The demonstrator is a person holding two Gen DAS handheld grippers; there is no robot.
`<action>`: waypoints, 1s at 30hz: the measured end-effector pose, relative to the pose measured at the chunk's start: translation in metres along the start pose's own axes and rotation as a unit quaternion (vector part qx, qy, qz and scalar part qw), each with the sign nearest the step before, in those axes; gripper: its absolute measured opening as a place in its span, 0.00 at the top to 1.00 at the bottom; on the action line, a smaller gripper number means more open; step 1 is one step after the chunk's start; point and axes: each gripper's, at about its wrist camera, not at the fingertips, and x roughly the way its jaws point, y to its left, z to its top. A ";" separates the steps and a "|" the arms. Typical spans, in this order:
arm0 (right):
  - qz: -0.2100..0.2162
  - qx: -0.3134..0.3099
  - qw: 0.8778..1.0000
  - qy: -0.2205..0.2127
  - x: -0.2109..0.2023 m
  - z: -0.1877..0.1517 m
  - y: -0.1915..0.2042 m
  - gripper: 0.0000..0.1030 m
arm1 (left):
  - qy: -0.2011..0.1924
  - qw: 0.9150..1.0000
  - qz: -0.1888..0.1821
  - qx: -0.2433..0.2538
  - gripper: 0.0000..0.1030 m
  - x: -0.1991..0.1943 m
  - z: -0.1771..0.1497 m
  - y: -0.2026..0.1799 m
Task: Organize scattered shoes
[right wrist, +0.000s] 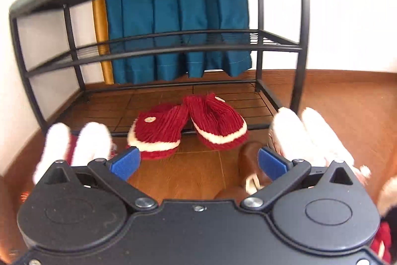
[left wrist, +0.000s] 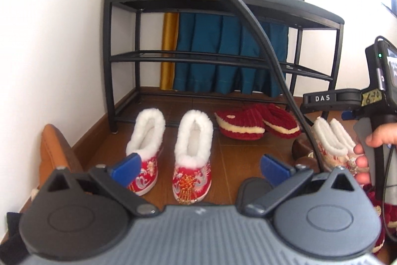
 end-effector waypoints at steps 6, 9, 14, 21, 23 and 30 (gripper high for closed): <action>-0.011 0.028 1.000 0.005 -0.070 -0.010 -0.003 0.00 | -0.008 1.000 -0.010 0.019 0.00 -0.043 0.011 -0.022; -0.006 0.033 0.999 -0.001 -0.105 -0.016 -0.007 0.00 | -0.001 1.000 -0.013 0.020 0.00 -0.059 0.016 -0.030; 0.014 0.057 0.998 -0.007 -0.152 -0.026 -0.021 0.00 | 0.010 1.000 -0.009 0.007 0.00 -0.088 0.026 -0.042; 0.046 0.110 0.993 -0.010 -0.191 -0.054 -0.037 0.00 | 0.000 0.998 0.041 0.051 0.00 -0.118 0.026 -0.055; 0.053 0.131 0.990 -0.006 -0.196 -0.060 -0.041 0.00 | -0.005 0.998 0.045 0.044 0.00 -0.125 0.024 -0.052; 0.069 0.163 0.984 0.015 -0.192 -0.077 -0.043 0.00 | 0.005 0.999 0.012 0.044 0.00 -0.136 0.012 -0.041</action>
